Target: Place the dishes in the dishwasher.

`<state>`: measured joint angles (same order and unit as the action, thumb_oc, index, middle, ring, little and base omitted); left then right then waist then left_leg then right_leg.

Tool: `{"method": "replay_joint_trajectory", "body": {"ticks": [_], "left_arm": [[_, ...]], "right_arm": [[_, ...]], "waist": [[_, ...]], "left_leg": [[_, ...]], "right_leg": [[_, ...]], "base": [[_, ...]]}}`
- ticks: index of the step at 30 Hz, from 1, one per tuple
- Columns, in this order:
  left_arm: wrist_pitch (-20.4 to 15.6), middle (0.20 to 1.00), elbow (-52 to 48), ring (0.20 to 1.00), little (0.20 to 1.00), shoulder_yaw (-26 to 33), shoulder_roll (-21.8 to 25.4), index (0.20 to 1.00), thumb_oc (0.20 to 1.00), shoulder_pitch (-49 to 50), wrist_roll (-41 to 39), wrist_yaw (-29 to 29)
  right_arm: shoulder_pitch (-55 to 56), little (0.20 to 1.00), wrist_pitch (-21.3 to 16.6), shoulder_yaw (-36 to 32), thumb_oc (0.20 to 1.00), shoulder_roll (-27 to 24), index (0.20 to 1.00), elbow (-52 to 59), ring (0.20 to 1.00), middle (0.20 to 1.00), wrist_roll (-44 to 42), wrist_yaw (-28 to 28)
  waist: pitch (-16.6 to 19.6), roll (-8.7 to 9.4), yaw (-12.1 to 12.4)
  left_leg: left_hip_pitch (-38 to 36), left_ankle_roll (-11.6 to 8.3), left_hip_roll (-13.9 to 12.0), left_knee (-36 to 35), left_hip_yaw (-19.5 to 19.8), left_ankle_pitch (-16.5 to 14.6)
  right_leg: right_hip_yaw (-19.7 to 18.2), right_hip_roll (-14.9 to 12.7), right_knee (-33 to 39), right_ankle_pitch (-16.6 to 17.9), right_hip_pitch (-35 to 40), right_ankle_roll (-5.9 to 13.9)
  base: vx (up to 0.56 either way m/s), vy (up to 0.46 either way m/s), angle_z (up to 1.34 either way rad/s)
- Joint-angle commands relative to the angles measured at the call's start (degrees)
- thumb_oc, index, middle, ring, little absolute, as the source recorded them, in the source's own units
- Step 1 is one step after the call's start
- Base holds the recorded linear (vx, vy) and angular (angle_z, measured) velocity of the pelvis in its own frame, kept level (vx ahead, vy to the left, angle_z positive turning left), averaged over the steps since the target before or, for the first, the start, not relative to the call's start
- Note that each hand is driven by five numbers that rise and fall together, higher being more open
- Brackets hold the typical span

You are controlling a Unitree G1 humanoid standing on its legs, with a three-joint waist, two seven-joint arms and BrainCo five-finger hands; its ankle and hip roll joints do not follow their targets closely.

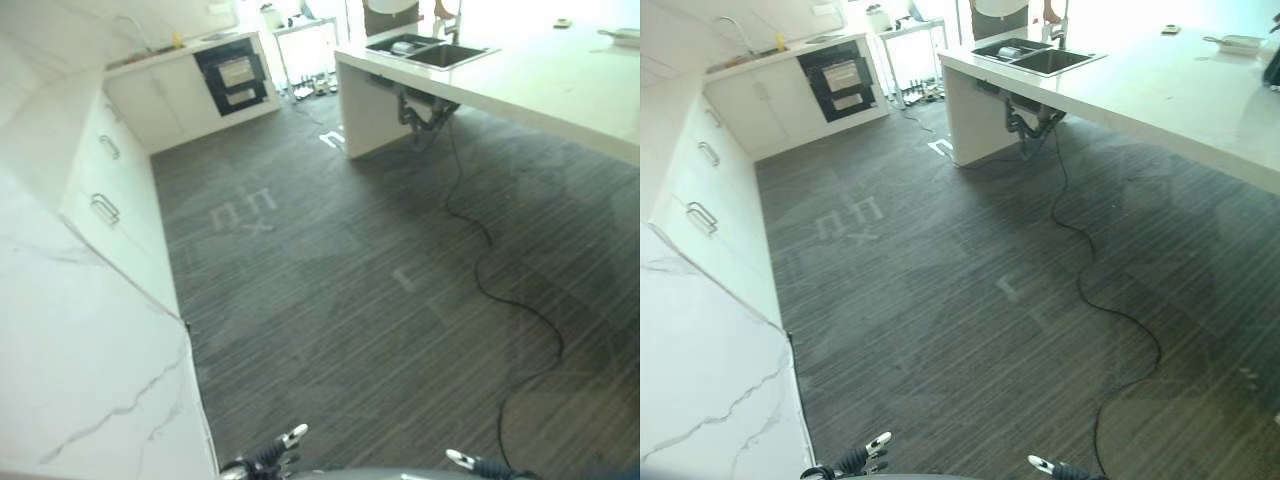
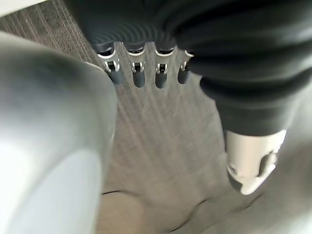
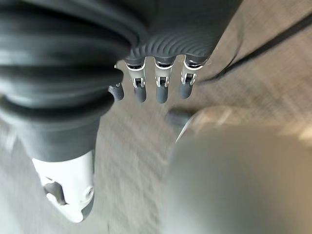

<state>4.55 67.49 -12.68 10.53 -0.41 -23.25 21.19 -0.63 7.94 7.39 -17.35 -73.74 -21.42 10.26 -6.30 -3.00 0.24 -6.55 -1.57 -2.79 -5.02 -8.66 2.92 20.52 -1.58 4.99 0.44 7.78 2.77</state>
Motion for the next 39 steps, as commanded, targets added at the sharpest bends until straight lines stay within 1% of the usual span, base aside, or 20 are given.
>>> {"method": "replay_joint_trajectory", "body": {"ticks": [1, 2, 5, 6, 8, 11, 14, 19, 20, 22, 24, 27, 29, 33, 35, 36, 37, 39], "left_arm": [[2.32, 1.000, 2.46, 1.000, 1.000, -2.34, -1.88, 1.000, 1.000, -1.38, -0.56, 3.01], [2.23, 1.000, 2.38, 1.000, 1.000, -2.41, -1.65, 1.000, 1.000, -1.77, -1.65, 3.54], [4.03, 1.000, 1.86, 1.000, 1.000, -2.59, -1.26, 1.000, 1.000, -2.93, -5.01, 3.68], [4.59, 1.000, 1.99, 1.000, 1.000, -2.56, -1.28, 1.000, 1.000, -2.96, -5.31, 3.54], [4.46, 1.000, 2.29, 1.000, 1.000, -2.55, -1.39, 1.000, 1.000, -2.74, -5.06, 2.94], [5.56, 1.000, 2.61, 1.000, 1.000, -2.39, -1.60, 1.000, 1.000, -2.44, -6.01, 1.84], [5.26, 1.000, 3.17, 1.000, 1.000, -1.85, -1.68, 1.000, 1.000, -1.77, -5.28, 0.86], [5.55, 1.000, 3.72, 1.000, 1.000, -0.48, -2.17, 1.000, 1.000, -1.00, -7.86, -1.41], [5.77, 1.000, 3.89, 1.000, 1.000, 0.30, -2.21, 1.000, 1.000, -0.85, -8.74, -2.65], [6.58, 1.000, 4.20, 1.000, 1.000, 0.85, -2.31, 1.000, 1.000, -0.86, -8.64, -3.63], [7.55, 1.000, 4.61, 1.000, 1.000, 1.00, -2.39, 1.000, 1.000, -1.03, -6.78, -4.83], [7.37, 1.000, 4.82, 1.000, 1.000, 0.77, -2.51, 1.000, 1.000, -1.40, -6.13, -4.84], [7.66, 1.000, 4.75, 1.000, 1.000, 0.08, -2.42, 1.000, 1.000, -1.53, -5.32, -6.57], [6.98, 1.000, 4.81, 1.000, 1.000, -0.03, -2.33, 1.000, 1.000, -1.46, -5.48, -6.55], [6.69, 1.000, 4.70, 1.000, 1.000, -0.22, -2.50, 1.000, 1.000, -1.49, -5.82, -8.27], [6.37, 1.000, 4.44, 1.000, 1.000, -0.05, -2.53, 1.000, 1.000, -1.75, -7.37, -10.81], [6.26, 1.000, 4.42, 1.000, 1.000, -0.03, -2.54, 1.000, 1.000, -1.77, -7.55, -11.05], [6.12, 1.000, 4.27, 1.000, 1.000, 0.99, -2.70, 1.000, 1.000, -2.46, -10.30, -14.16]], "right_arm": [[-3.23, 1.000, -0.33, 1.07, 1.000, 3.03, 1.000, -1.88, 1.000, 1.000, 1.05, 1.45], [-2.83, 1.000, -0.51, 1.45, 1.000, 3.27, 1.000, -1.58, 1.000, 1.000, 0.98, 1.48], [-2.23, 1.000, -1.53, 1.73, 1.000, 3.74, 1.000, -1.27, 1.000, 1.000, 1.04, 1.37], [-2.13, 1.000, -1.91, 1.88, 1.000, 3.89, 1.000, -1.29, 1.000, 1.000, 1.00, 1.44], [-2.08, 1.000, -1.98, 2.04, 1.000, 4.13, 1.000, -0.98, 1.000, 1.000, 0.92, 1.11], [-2.08, 1.000, -1.70, 2.03, 1.000, 4.31, 1.000, -1.10, 1.000, 1.000, 0.42, 0.74], [-1.93, 1.000, -1.58, 1.81, 1.000, 4.43, 1.000, -1.21, 1.000, 1.000, 0.35, 0.99], [-2.02, 1.000, -1.99, 1.84, 1.000, 4.82, 1.000, -1.34, 1.000, 1.000, -0.77, 1.44], [-2.08, 1.000, -2.02, 1.74, 1.000, 4.93, 1.000, -1.42, 1.000, 1.000, -1.17, 2.05], [-2.10, 1.000, -2.19, 1.59, 1.000, 5.01, 1.000, -1.55, 1.000, 1.000, -1.96, 2.33], [-2.12, 1.000, -2.58, 1.59, 1.000, 5.07, 1.000, -1.40, 1.000, 1.000, -3.00, 2.62], [-2.19, 1.000, -2.54, 1.77, 1.000, 5.15, 1.000, -1.17, 1.000, 1.000, -3.45, 3.25], [-2.31, 1.000, -2.10, 1.91, 1.000, 5.15, 1.000, -1.06, 1.000, 1.000, -3.50, 3.66], [-2.20, 1.000, -2.05, 1.93, 1.000, 5.29, 1.000, -1.36, 1.000, 1.000, -3.91, 3.81], [-2.20, 1.000, -2.52, 1.81, 1.000, 5.22, 1.000, -1.47, 1.000, 1.000, -4.36, 3.90], [-2.36, 1.000, -3.01, 1.87, 1.000, 5.00, 1.000, -1.38, 1.000, 1.000, -4.88, 4.06], [-2.37, 1.000, -3.06, 1.88, 1.000, 4.98, 1.000, -1.36, 1.000, 1.000, -4.91, 4.05], [-3.06, 1.000, -3.36, 2.05, 1.000, 4.40, 1.000, -0.83, 1.000, 1.000, -5.17, 4.08]], "waist": [[-1.04, 2.17, 0.28], [-0.75, 2.18, -0.21], [-0.42, 2.12, -1.20], [-0.25, 2.20, -1.45], [-0.01, 2.38, -1.65], [0.33, 2.50, -1.72], [0.44, 2.52, -1.76], [0.46, 2.50, -1.12], [0.35, 2.49, -0.98], [0.23, 2.53, -0.91], [0.08, 2.50, -0.99], [-0.05, 2.32, -1.43], [-0.10, 2.13, -1.73], [0.13, 2.04, -2.12], [0.17, 1.98, -2.26], [-0.07, 1.96, -2.37], [-0.10, 1.96, -2.39], [-0.89, 2.47, -2.43]], "left_leg": [[-2.70, 0.15, 3.69, 0.02, -1.06, -3.46], [-2.77, 0.37, 3.74, 0.02, -1.49, -3.81], [-3.22, 0.71, 3.80, 0.02, -2.50, -4.57], [-3.51, 0.84, 3.89, 0.02, -2.87, -4.76], [-3.79, 1.17, 4.12, 0.02, -3.12, -4.99], [-4.00, 1.41, 4.23, 0.02, -3.57, -5.19], [-4.10, 1.68, 4.38, 0.02, -3.61, -5.25], [-4.49, 2.19, 5.00, 0.02, -2.71, -5.35], [-4.54, 2.27, 5.17, 0.40, -2.63, -5.49], [-4.43, 2.28, 5.13, 0.73, -2.87, -5.48], [-4.43, 2.21, 4.91, 0.73, -3.20, -5.38], [-4.57, 2.10, 4.59, 0.31, -3.67, -5.30], [-4.73, 1.92, 4.35, 0.02, -3.81, -5.19], [-4.88, 1.59, 3.99, 0.02, -3.78, -5.17], [-4.80, 1.21, 3.63, 0.02, -3.66, -4.82], [-4.48, 0.75, 3.25, 0.72, -3.40, -4.47], [-4.45, 0.73, 3.23, 0.81, -3.38, -4.46], [-2.65, 0.49, 3.11, 6.11, -3.69, -5.73]], "right_leg": [[-4.16, -0.40, -0.64, 0.10, 1.76, 1.29], [-4.70, -0.38, -0.64, 0.05, 1.79, 1.32], [-5.44, -0.34, -0.54, -0.01, 1.84, 1.52], [-5.96, -0.25, -0.46, 0.02, 1.88, 1.54], [-6.69, -0.10, -0.27, 0.07, 2.01, 1.52], [-7.06, 0.03, -0.01, 0.16, 2.15, 1.52], [-7.74, 0.20, 0.01, 0.18, 2.03, 1.43], [-8.19, 0.19, 0.01, 0.15, 2.13, 1.31], [-8.29, 0.12, 0.01, 0.18, 2.19, 1.25], [-8.07, 0.05, 0.01, 0.25, 2.25, 1.18], [-7.76, 0.05, 0.00, 0.31, 2.28, 1.15], [-7.66, 0.22, -0.03, 0.14, 2.16, 1.04], [-7.70, 0.47, -0.05, -0.03, 2.18, 0.96], [-7.99, 1.02, -0.01, -0.28, 2.36, 0.75], [-8.18, 1.40, -0.04, -0.46, 2.38, 0.49], [-8.45, 1.78, -0.31, -0.62, 2.23, 0.05], [-8.47, 1.80, -0.33, -0.63, 2.22, 0.02], [-8.61, 1.56, -0.94, -0.64, 1.84, -0.72]], "base": [[0.00, 0.071, -0.23], [-0.01, 0.092, -0.31], [-0.02, 0.043, -0.40], [0.00, 0.031, -0.35], [0.00, 0.014, -0.12], [0.00, -0.001, -0.08], [0.00, -0.003, -0.09], [0.00, -0.011, -0.04], [0.01, -0.020, -0.06], [0.01, -0.030, -0.03], [0.01, -0.047, -0.02], [0.01, -0.046, 0.00], [0.03, -0.077, 0.00], [0.06, -0.092, 0.00], [0.06, -0.142, 0.00], [0.04, -0.125, 0.01], [0.02, -0.158, 0.01], [-0.01, -0.134, 0.00]]}}
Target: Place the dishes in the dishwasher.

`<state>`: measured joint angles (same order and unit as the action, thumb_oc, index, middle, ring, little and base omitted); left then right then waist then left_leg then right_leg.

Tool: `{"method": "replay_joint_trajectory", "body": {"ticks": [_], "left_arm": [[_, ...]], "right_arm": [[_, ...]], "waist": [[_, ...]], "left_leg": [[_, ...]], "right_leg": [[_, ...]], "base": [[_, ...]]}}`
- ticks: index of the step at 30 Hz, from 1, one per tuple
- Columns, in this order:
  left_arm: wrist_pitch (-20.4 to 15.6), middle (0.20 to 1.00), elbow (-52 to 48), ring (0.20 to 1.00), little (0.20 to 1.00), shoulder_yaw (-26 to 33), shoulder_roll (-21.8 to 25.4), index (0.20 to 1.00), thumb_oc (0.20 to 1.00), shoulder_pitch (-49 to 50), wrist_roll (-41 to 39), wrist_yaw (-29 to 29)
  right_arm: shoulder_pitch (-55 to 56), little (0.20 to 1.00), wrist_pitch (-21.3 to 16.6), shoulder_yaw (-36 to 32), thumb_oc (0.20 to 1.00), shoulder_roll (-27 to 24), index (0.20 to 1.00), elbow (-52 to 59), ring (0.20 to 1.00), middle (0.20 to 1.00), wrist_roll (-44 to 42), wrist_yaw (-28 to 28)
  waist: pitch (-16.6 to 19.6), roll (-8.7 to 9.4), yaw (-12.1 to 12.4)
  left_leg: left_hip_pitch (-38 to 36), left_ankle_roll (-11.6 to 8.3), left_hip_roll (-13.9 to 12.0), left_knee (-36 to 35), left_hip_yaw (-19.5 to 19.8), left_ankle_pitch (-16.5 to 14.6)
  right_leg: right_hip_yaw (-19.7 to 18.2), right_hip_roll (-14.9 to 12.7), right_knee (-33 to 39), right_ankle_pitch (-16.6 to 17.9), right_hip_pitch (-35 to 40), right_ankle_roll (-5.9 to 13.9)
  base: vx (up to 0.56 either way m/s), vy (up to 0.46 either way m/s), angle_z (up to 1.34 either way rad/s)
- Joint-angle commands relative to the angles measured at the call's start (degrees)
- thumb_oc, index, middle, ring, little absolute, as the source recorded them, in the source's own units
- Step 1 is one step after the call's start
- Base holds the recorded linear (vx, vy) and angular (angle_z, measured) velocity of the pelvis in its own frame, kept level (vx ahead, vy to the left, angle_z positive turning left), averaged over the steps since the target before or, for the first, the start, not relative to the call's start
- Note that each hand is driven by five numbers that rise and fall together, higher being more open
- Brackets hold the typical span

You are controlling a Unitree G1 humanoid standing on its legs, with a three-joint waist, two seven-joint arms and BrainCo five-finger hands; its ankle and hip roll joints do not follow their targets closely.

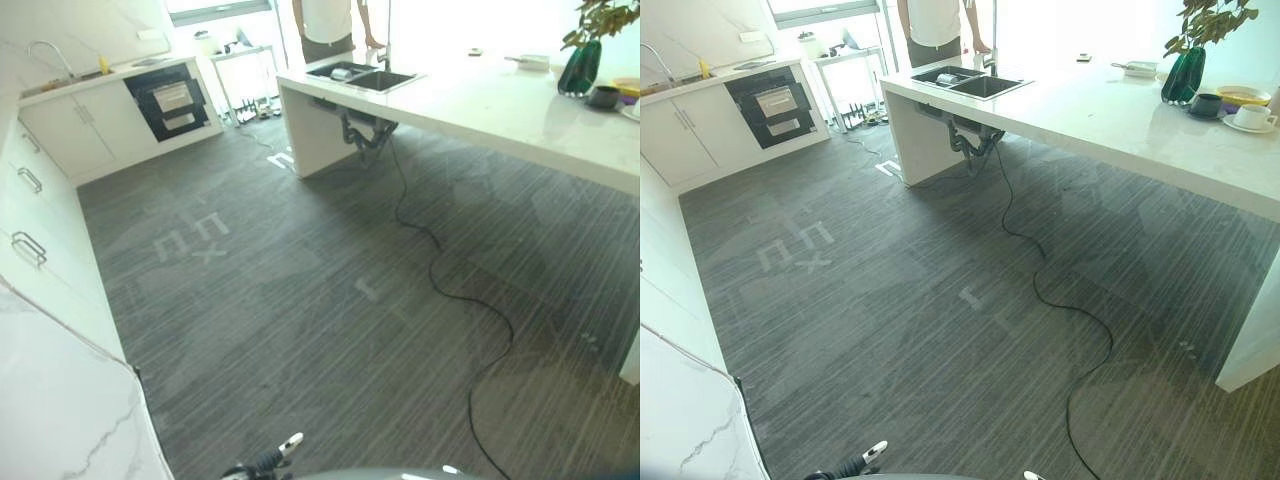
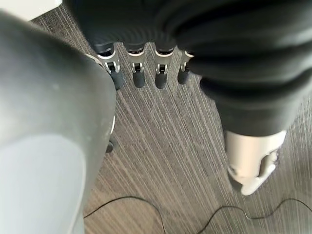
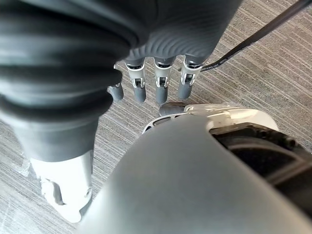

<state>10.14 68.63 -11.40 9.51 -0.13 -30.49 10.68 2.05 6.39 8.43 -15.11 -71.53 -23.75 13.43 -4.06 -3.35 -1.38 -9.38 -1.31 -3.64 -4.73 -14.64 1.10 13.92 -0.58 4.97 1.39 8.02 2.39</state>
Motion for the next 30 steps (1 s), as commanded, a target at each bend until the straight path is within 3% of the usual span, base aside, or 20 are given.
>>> {"method": "replay_joint_trajectory", "body": {"ticks": [1, 2, 3, 4, 6, 7, 9, 11, 12, 14, 18, 19, 20, 23, 25, 26, 27, 28, 30], "left_arm": [[0.35, 1.000, 3.30, 1.000, 1.000, 0.83, -1.81, 1.000, 1.000, -3.35, -4.76, -4.76], [0.34, 1.000, 3.34, 1.000, 1.000, 1.00, -1.79, 1.000, 1.000, -3.44, -5.09, -4.94], [0.72, 1.000, 3.35, 1.000, 1.000, 2.16, -1.88, 1.000, 1.000, -4.01, -5.61, -4.86], [0.79, 1.000, 3.30, 1.000, 1.000, 2.84, -2.09, 1.000, 1.000, -4.12, -5.70, -4.24], [0.55, 1.000, 3.37, 1.000, 1.000, 3.31, -2.29, 1.000, 1.000, -3.87, -5.75, -3.59], [-0.11, 1.000, 3.48, 1.000, 1.000, 4.14, -2.82, 1.000, 1.000, -2.84, -6.11, -3.26], [0.19, 1.000, 3.73, 1.000, 1.000, 4.42, -3.04, 1.000, 1.000, -2.12, -5.90, -3.81], [0.33, 1.000, 4.81, 1.000, 1.000, 4.63, -3.21, 1.000, 1.000, -1.42, -5.65, -3.76], [0.29, 1.000, 4.96, 1.000, 1.000, 4.74, -3.25, 1.000, 1.000, -1.32, -5.68, -3.75], [0.11, 1.000, 5.65, 1.000, 1.000, 5.55, -3.22, 1.000, 1.000, -1.08, -5.85, -3.65], [-1.33, 1.000, 6.85, 1.000, 1.000, 7.74, -2.45, 1.000, 1.000, -0.57, -4.66, -2.26], [-2.01, 1.000, 6.66, 1.000, 1.000, 7.71, -2.10, 1.000, 1.000, -1.04, -4.17, -1.55], [-2.66, 1.000, 5.92, 1.000, 1.000, 6.63, -1.78, 1.000, 1.000, -2.00, -5.46, -1.62], [-2.96, 1.000, 5.15, 1.000, 1.000, 4.75, -1.35, 1.000, 1.000, -4.06, -8.10, -2.06], [-2.69, 1.000, 4.34, 1.000, 1.000, 3.62, -0.87, 1.000, 1.000, -5.39, -9.45, -2.80], [-1.63, 1.000, 3.56, 1.000, 1.000, 3.14, -0.46, 1.000, 1.000, -6.22, -10.62, -4.04], [-0.95, 1.000, 3.45, 1.000, 1.000, 2.99, -0.37, 1.000, 1.000, -6.52, -11.41, -4.87], [0.32, 1.000, 3.77, 1.000, 1.000, 3.16, -0.24, 1.000, 1.000, -6.44, -11.07, -4.65], [1.69, 1.000, 3.92, 1.000, 1.000, 3.18, -0.10, 1.000, 1.000, -6.52, -8.50, -3.86]], "right_arm": [[-6.52, 1.000, -2.17, 0.94, 1.000, 1.62, 1.000, -2.86, 1.000, 1.000, -2.51, 1.23], [-6.64, 1.000, -2.26, 0.93, 1.000, 1.57, 1.000, -2.83, 1.000, 1.000, -2.41, 1.23], [-7.10, 1.000, -2.82, 0.93, 1.000, 1.05, 1.000, -2.28, 1.000, 1.000, -2.18, 0.97], [-7.48, 1.000, -3.03, 0.69, 1.000, 0.61, 1.000, -2.15, 1.000, 1.000, -2.36, 0.51], [-7.66, 1.000, -3.20, 0.16, 1.000, 0.28, 1.000, -2.14, 1.000, 1.000, -1.99, 0.54], [-8.27, 1.000, -3.61, -0.45, 1.000, 0.10, 1.000, -2.05, 1.000, 1.000, -0.88, 0.32], [-8.31, 1.000, -3.79, -0.55, 1.000, -0.01, 1.000, -1.64, 1.000, 1.000, -0.57, -0.10], [-8.05, 1.000, -3.81, -0.20, 1.000, -0.09, 1.000, -1.49, 1.000, 1.000, -1.50, -0.68], [-8.03, 1.000, -3.89, -0.16, 1.000, -0.10, 1.000, -1.53, 1.000, 1.000, -1.56, -0.72], [-8.24, 1.000, -4.21, 0.13, 1.000, 0.07, 1.000, -1.77, 1.000, 1.000, -1.30, -0.81], [-7.71, 1.000, -3.31, 0.21, 1.000, 1.58, 1.000, -2.28, 1.000, 1.000, -2.00, -2.23], [-7.32, 1.000, -3.09, -0.22, 1.000, 2.06, 1.000, -2.44, 1.000, 1.000, -1.96, -2.80], [-7.00, 1.000, -2.51, -0.66, 1.000, 2.45, 1.000, -2.03, 1.000, 1.000, -1.44, -3.81], [-6.69, 1.000, -1.94, -1.35, 1.000, 3.00, 1.000, -1.59, 1.000, 1.000, -2.87, -5.06], [-6.27, 1.000, -1.76, -1.56, 1.000, 3.19, 1.000, -1.03, 1.000, 1.000, -3.09, -5.24], [-5.98, 1.000, -1.59, -1.34, 1.000, 3.31, 1.000, -0.76, 1.000, 1.000, -3.30, -5.20], [-5.96, 1.000, -1.73, -1.05, 1.000, 3.33, 1.000, -0.92, 1.000, 1.000, -3.98, -5.12], [-6.00, 1.000, -2.50, -0.52, 1.000, 3.47, 1.000, -1.23, 1.000, 1.000, -5.70, -5.26], [-5.67, 1.000, -2.78, -0.56, 1.000, 3.46, 1.000, -0.89, 1.000, 1.000, -6.91, -5.79]], "waist": [[-4.19, 3.51, -0.73], [-4.13, 3.65, -0.72], [-5.67, 4.36, -0.16], [-6.75, 4.58, 0.60], [-7.67, 4.10, 1.26], [-8.28, 3.27, 2.50], [-8.43, 2.36, 3.44], [-8.31, 2.04, 4.42], [-8.28, 2.05, 4.53], [-7.88, 2.20, 4.62], [-6.33, 4.01, 5.51], [-5.32, 4.49, 5.39], [-4.56, 4.84, 4.29], [-3.97, 4.56, 2.80], [-3.98, 4.29, 1.98], [-4.09, 3.63, 1.49], [-4.17, 3.26, 1.15], [-4.59, 1.92, 0.07], [-5.13, 1.69, -1.62]], "left_leg": [[2.67, 0.47, 3.71, 12.81, 1.60, -5.70], [3.23, 0.49, 3.71, 13.50, 1.52, -5.69], [8.76, -0.63, 2.57, 24.92, 1.24, -3.46], [13.97, -1.73, 2.03, 30.72, 1.42, -0.09], [16.28, -2.21, 2.22, 31.30, 1.59, 1.60], [19.75, -2.80, 2.37, 26.09, 0.66, 5.86], [21.01, -3.70, 1.83, 18.67, -0.27, 9.74], [22.07, -5.86, 1.38, 9.89, -0.59, 13.02], [22.12, -5.97, 1.25, 9.24, -0.59, 13.33], [21.14, -5.48, 0.69, 7.21, -2.29, 11.96], [18.03, -1.29, 2.97, 5.98, -3.39, 5.86], [15.98, 0.54, 4.09, 4.80, -4.00, 4.31], [12.67, 2.91, 5.67, 2.48, -4.19, 3.18], [9.16, 5.52, 7.85, 0.48, -2.64, 1.67], [7.74, 6.79, 9.08, 0.30, -1.47, 0.54], [6.40, 7.52, 9.48, 0.12, -0.18, -0.24], [5.50, 7.81, 9.61, 0.02, 0.72, -0.77], [3.99, 8.07, 8.51, -0.14, 1.69, -0.80], [2.14, 8.20, 8.63, -0.27, 4.23, -1.83]], "right_leg": [[-2.09, -0.09, -1.82, -1.72, 1.43, -0.91], [-2.11, -0.20, -1.94, -1.69, 1.17, -1.02], [-2.20, -0.33, -2.21, -1.64, 1.77, -2.11], [-2.79, -0.03, -2.49, -1.90, 2.32, -2.88], [-3.39, 0.59, -2.55, -2.24, 3.25, -3.03], [-4.18, 1.59, -2.94, -3.07, 4.11, -3.28], [-3.67, 2.46, -2.26, -3.77, 5.83, -3.29], [-2.99, 2.73, -1.37, -5.84, 9.06, -2.92], [-2.94, 2.72, -1.42, -6.07, 9.25, -2.94], [-2.56, 2.37, -2.35, -7.36, 9.60, -2.66], [-4.01, 0.21, -5.02, -11.47, 12.40, -1.29], [-3.62, -0.47, -6.74, -12.64, 13.05, -0.60], [-2.63, -2.36, -14.04, -9.93, 10.98, 1.33], [-1.56, -5.28, -28.47, -3.20, 5.80, 5.18], [-2.26, -5.84, -38.39, 0.90, 2.83, 7.00], [-2.65, -6.29, -46.99, 3.38, -0.70, 7.45], [-2.89, -6.28, -49.29, 3.14, -3.20, 6.89], [-2.15, -3.91, -46.91, 1.94, -8.37, 4.46], [-2.61, -2.31, -41.58, -0.51, -12.82, 3.46]], "base": [[-0.01, -0.113, 0.03], [0.01, -0.184, -0.05], [0.07, -0.191, -0.03], [0.14, -0.188, -0.02], [0.20, -0.039, -0.03], [0.26, 0.031, -0.16], [0.40, 0.104, -0.26], [0.47, 0.164, -0.15], [0.35, 0.150, -0.01], [0.33, 0.173, -0.11], [0.40, 0.223, -0.44], [0.49, 0.394, -0.44], [0.47, 0.431, -0.20], [0.27, 0.321, 0.05], [0.22, 0.265, 0.42], [0.24, 0.245, 0.79], [0.28, 0.189, 0.91], [0.24, 0.054, 0.96], [0.20, -0.042, 0.69]]}}
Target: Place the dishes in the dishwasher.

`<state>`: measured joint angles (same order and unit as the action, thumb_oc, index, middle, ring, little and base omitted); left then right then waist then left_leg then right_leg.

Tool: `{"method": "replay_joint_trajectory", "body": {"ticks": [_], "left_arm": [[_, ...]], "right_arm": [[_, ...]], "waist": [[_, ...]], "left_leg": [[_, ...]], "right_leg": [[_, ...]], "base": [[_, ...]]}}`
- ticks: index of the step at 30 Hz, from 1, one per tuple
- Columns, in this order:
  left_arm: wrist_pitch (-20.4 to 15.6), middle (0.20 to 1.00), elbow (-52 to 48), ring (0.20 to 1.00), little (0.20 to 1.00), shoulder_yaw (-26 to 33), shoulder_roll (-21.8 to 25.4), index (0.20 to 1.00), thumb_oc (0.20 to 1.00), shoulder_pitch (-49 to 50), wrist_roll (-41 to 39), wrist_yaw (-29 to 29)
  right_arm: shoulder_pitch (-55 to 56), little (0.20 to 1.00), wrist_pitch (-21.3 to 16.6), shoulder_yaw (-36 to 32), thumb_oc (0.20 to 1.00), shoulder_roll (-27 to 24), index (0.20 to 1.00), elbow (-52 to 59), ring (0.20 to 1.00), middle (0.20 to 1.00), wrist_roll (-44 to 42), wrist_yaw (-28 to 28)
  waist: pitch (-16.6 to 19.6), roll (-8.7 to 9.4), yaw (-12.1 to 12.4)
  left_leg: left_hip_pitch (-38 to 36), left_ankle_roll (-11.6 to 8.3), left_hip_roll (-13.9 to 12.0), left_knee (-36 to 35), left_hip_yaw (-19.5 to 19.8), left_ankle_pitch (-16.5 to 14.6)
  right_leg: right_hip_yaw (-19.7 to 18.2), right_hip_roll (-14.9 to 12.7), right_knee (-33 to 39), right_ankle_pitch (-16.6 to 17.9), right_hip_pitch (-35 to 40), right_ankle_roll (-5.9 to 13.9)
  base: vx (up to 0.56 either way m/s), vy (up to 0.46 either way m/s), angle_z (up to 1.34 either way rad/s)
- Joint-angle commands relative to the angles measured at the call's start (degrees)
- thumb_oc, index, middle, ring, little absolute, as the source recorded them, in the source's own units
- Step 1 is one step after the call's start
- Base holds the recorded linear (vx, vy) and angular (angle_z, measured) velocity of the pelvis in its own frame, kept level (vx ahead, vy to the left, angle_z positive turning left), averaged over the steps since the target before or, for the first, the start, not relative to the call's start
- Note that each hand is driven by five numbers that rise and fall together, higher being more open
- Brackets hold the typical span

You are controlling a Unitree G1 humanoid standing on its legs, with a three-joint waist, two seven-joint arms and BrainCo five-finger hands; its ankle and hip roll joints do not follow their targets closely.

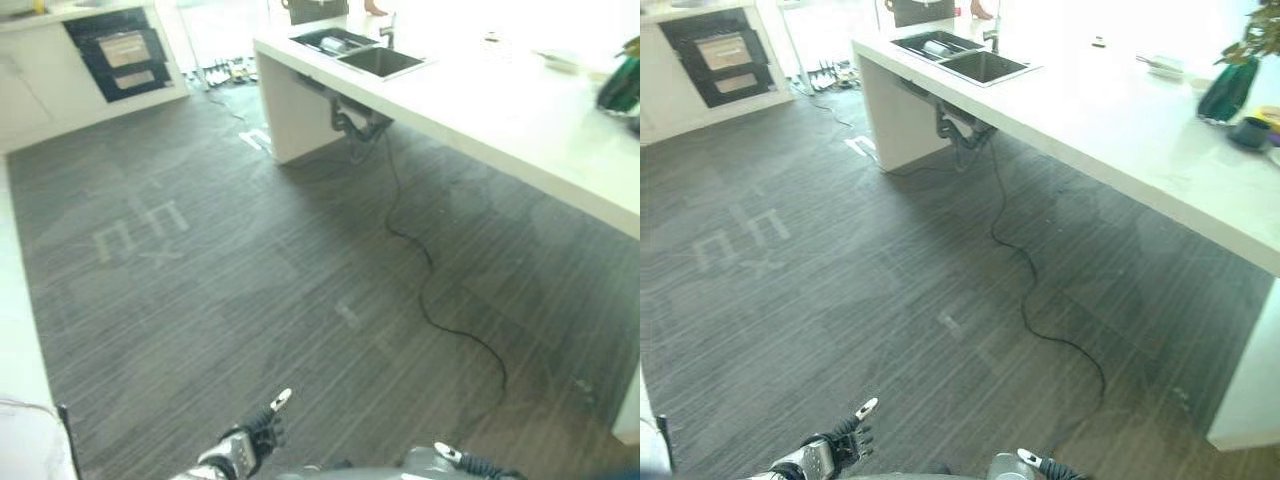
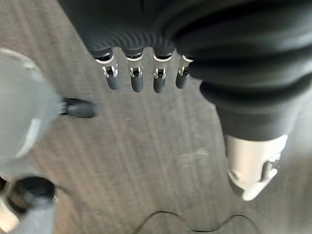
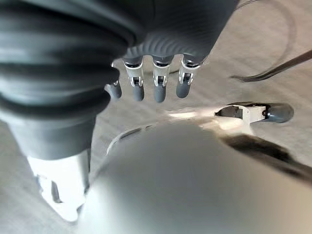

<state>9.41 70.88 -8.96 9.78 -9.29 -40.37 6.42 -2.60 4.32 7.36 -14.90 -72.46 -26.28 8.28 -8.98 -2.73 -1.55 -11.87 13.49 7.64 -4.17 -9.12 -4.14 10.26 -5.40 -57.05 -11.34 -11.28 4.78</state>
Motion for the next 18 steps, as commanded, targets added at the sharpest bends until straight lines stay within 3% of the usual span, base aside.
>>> {"method": "replay_joint_trajectory", "body": {"ticks": [1, 2, 4, 6, 10, 14, 16, 18], "left_arm": [[3.13, 1.000, 1.82, 1.000, 1.000, 0.29, -0.16, 1.000, 1.000, 2.54, 2.72, 0.88], [3.46, 1.000, 1.86, 1.000, 1.000, 0.14, -0.08, 1.000, 1.000, 2.42, 3.03, 0.93], [3.11, 1.000, 2.84, 1.000, 1.000, -0.51, 0.06, 1.000, 1.000, 2.05, 2.00, 0.99], [3.02, 1.000, 3.06, 1.000, 1.000, -0.62, 0.05, 1.000, 1.000, 2.30, 2.04, 1.95], [2.83, 1.000, 3.06, 1.000, 1.000, 0.08, -0.16, 1.000, 1.000, 4.19, 2.47, 1.95], [2.72, 1.000, 3.21, 1.000, 1.000, 2.70, -0.04, 1.000, 1.000, 5.64, 0.57, 2.17], [1.15, 1.000, 2.86, 1.000, 1.000, 3.03, -0.51, 1.000, 1.000, 6.03, -0.08, 1.38], [-0.49, 1.000, 2.17, 1.000, 1.000, 3.46, -0.70, 1.000, 1.000, 5.88, -1.09, 0.36]], "right_arm": [[-0.55, 1.000, -0.62, 0.20, 1.000, 3.01, 1.000, 0.40, 1.000, 1.000, -5.39, -0.76], [-0.40, 1.000, -0.64, 0.01, 1.000, 2.88, 1.000, 0.49, 1.000, 1.000, -5.69, -0.68], [0.72, 1.000, -2.90, -1.37, 1.000, 2.24, 1.000, -0.35, 1.000, 1.000, -6.45, 1.58], [1.55, 1.000, -3.43, -1.78, 1.000, 2.16, 1.000, -0.79, 1.000, 1.000, -4.97, 2.31], [2.23, 1.000, -3.15, -2.16, 1.000, 2.11, 1.000, -1.64, 1.000, 1.000, -4.55, 4.13], [1.49, 1.000, -2.53, -1.57, 1.000, 1.60, 1.000, -1.80, 1.000, 1.000, -1.21, 4.78], [0.88, 1.000, -2.20, -0.97, 1.000, 1.19, 1.000, -1.33, 1.000, 1.000, -1.12, 4.75], [0.03, 1.000, -1.65, -0.42, 1.000, 0.57, 1.000, -0.27, 1.000, 1.000, -1.70, 4.91]], "waist": [[-0.59, 1.10, -2.61], [-0.64, 1.08, -3.12], [-1.28, 1.79, -5.85], [-1.27, 1.98, -6.80], [-0.99, 2.43, -5.21], [-0.37, 3.52, -3.66], [-0.64, 4.24, -2.91], [-2.17, 4.97, -1.81]], "left_leg": [[3.45, -6.86, -2.66, -0.83, 0.46, 2.20], [3.16, -7.02, -2.75, -0.83, 1.12, 1.75], [0.58, -7.40, -1.99, -0.83, 4.84, -0.45], [-0.29, -7.62, -1.75, -0.83, 6.68, -0.80], [-0.42, -8.61, -2.73, -0.27, 6.11, -0.21], [0.66, -8.86, -3.02, 4.53, 4.73, -2.37], [2.42, -9.29, -3.23, 10.06, 3.66, -4.31], [7.60, -11.33, -4.56, 21.83, 2.22, -1.89]], "right_leg": [[0.66, 2.45, 26.40, 12.37, 3.83, 0.95], [0.18, 2.46, 29.87, 13.45, 2.73, 1.03], [-4.36, 3.18, 41.15, 16.66, 0.01, 1.62], [-7.54, 4.20, 43.74, 17.24, 0.55, 1.52], [-6.83, 4.96, 48.51, 13.47, 7.12, -0.36], [-6.79, 5.17, 51.56, 11.99, 11.72, -1.47], [-6.23, 4.95, 51.91, 11.20, 13.16, -2.25], [-5.30, 4.43, 51.96, 10.30, 14.86, -3.71]], "base": [[0.15, -0.083, 0.81], [0.18, -0.119, 1.06], [0.23, -0.121, 1.26], [0.21, -0.099, 1.32], [0.16, -0.153, 0.74], [0.16, -0.183, -0.11], [0.12, -0.212, -0.03], [0.06, -0.187, 0.15]]}}
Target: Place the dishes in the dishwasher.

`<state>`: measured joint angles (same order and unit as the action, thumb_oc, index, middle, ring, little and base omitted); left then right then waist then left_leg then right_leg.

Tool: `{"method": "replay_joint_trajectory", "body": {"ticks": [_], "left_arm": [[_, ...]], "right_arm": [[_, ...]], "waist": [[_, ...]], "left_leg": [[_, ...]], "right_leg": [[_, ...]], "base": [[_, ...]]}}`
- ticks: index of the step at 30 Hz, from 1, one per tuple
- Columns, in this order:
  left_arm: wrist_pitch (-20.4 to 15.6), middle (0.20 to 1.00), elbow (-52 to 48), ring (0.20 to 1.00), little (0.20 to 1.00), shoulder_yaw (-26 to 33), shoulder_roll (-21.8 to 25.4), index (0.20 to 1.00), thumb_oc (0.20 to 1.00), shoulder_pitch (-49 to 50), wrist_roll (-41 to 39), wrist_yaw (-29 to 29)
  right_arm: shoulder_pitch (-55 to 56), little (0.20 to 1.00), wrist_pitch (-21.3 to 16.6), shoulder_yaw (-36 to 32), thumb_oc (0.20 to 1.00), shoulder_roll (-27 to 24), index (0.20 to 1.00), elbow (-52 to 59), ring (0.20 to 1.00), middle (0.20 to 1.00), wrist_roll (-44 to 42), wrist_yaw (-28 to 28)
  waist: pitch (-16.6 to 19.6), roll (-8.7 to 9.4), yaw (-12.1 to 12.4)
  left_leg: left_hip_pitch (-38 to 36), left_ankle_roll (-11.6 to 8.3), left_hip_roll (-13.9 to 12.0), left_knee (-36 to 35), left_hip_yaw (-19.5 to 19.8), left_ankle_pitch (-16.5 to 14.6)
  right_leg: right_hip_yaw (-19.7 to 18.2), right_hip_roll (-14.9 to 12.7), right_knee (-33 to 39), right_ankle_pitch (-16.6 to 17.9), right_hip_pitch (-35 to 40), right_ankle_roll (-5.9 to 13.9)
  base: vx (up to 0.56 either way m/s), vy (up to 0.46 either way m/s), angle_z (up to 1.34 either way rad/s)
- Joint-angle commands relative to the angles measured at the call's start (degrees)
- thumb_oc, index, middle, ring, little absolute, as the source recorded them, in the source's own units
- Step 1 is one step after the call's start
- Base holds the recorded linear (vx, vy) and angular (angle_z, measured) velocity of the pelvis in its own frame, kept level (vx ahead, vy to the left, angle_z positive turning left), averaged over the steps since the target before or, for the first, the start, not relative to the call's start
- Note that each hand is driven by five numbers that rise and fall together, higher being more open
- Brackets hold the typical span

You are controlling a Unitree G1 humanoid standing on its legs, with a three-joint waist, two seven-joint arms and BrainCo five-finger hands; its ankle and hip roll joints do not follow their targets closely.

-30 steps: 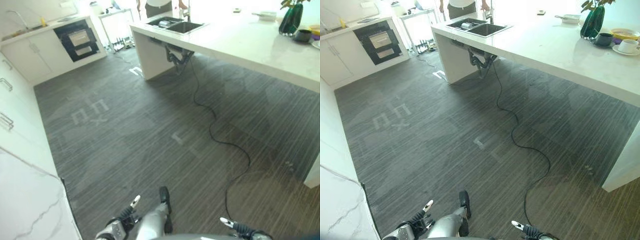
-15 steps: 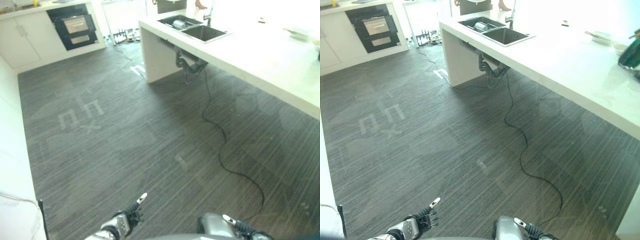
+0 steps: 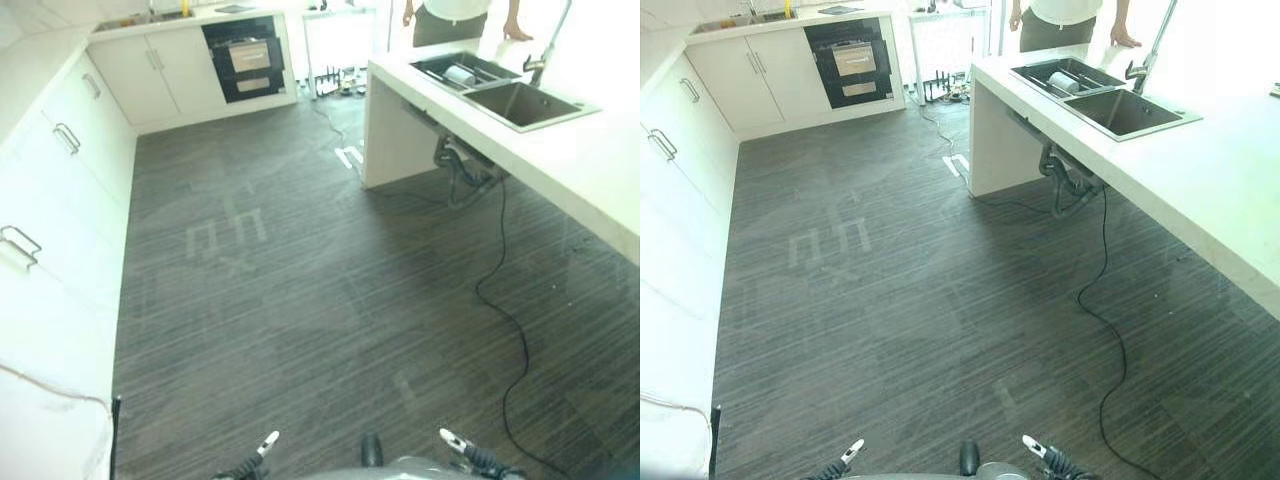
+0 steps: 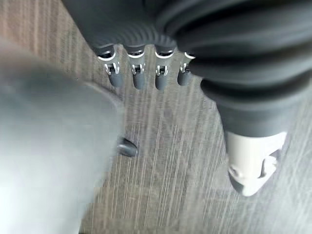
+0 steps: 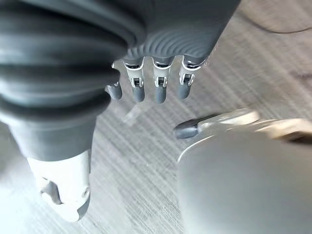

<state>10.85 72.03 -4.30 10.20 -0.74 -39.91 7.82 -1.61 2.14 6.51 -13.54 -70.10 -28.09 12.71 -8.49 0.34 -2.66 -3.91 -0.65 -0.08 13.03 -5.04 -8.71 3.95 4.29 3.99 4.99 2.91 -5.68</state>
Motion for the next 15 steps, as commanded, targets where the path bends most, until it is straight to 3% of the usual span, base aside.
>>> {"method": "replay_joint_trajectory", "body": {"ticks": [1, 3, 4, 5, 7, 11, 15], "left_arm": [[-1.96, 1.000, 0.51, 1.000, 1.000, -1.03, -1.05, 1.000, 1.000, -2.90, -1.69, -1.58], [-1.19, 1.000, 0.34, 1.000, 1.000, -0.69, -1.02, 1.000, 1.000, -3.34, -0.89, -1.95], [-1.07, 1.000, 0.81, 1.000, 1.000, -0.38, -1.28, 1.000, 1.000, -3.19, 0.77, -1.73], [-1.19, 1.000, 0.94, 1.000, 1.000, -0.33, -1.36, 1.000, 1.000, -3.07, 0.94, -1.72], [-0.44, 1.000, 2.14, 1.000, 1.000, 0.21, -1.90, 1.000, 1.000, -2.46, 2.87, -2.55], [0.35, 1.000, 3.98, 1.000, 1.000, -0.18, -1.92, 1.000, 1.000, -2.12, 8.85, -2.87], [-0.13, 1.000, 5.43, 1.000, 1.000, -2.55, -0.71, 1.000, 1.000, -2.71, 13.02, -1.18]], "right_arm": [[-1.20, 1.000, 0.68, 0.53, 1.000, -1.01, 1.000, -2.24, 1.000, 1.000, -0.09, 0.10], [-1.47, 1.000, 0.79, 0.20, 1.000, -1.31, 1.000, -2.20, 1.000, 1.000, -1.52, -0.89], [-1.88, 1.000, 1.12, -0.87, 1.000, -1.78, 1.000, -2.89, 1.000, 1.000, -2.18, -0.53], [-1.90, 1.000, 1.14, -0.95, 1.000, -1.85, 1.000, -2.91, 1.000, 1.000, -2.13, -0.45], [-1.83, 1.000, 0.96, -1.74, 1.000, -2.39, 1.000, -3.80, 1.000, 1.000, -3.03, -0.59], [-1.09, 1.000, -0.70, -1.87, 1.000, -1.35, 1.000, -4.13, 1.000, 1.000, -5.60, -0.02], [0.02, 1.000, -2.35, -1.48, 1.000, 0.33, 1.000, -2.81, 1.000, 1.000, -9.77, -1.38]], "waist": [[-3.54, 2.15, -0.27], [-4.56, 2.18, 0.28], [-4.82, 1.60, 0.71], [-4.85, 1.37, 0.91], [-4.84, 0.66, 2.49], [-2.70, 0.04, 2.25], [-0.94, -1.35, 0.08]], "left_leg": [[1.84, 1.80, 2.40, 9.07, -2.50, 4.14], [5.51, -0.06, -0.06, 11.53, -3.91, 7.59], [5.19, -0.46, -1.71, 2.50, -3.48, 8.62], [5.28, -0.71, -1.83, 0.44, -2.66, 9.52], [7.39, -2.70, -2.61, -9.15, 0.76, 14.22], [3.64, -1.32, -1.26, -15.05, 0.13, 12.80], [-0.25, 1.29, 0.48, -17.68, -0.58, 11.17]], "right_leg": [[1.23, -5.47, -9.08, -6.40, 1.55, 6.20], [2.10, -5.32, -8.68, -6.95, 3.40, 5.54], [2.10, -5.16, -8.66, -8.07, 4.74, 6.16], [1.90, -4.95, -8.58, -8.26, 5.02, 6.18], [1.29, -5.00, -6.52, -9.11, 8.22, 6.50], [3.31, -6.83, -6.48, -9.19, 7.62, 8.00], [3.22, -7.47, -12.84, -10.40, 3.91, 8.53]], "base": [[0.06, -0.126, 0.61], [0.15, 0.005, 0.58], [0.22, 0.150, 0.43], [0.27, 0.241, 0.54], [0.29, 0.297, 0.26], [0.22, 0.264, -0.13], [0.16, 0.226, -0.29]]}}
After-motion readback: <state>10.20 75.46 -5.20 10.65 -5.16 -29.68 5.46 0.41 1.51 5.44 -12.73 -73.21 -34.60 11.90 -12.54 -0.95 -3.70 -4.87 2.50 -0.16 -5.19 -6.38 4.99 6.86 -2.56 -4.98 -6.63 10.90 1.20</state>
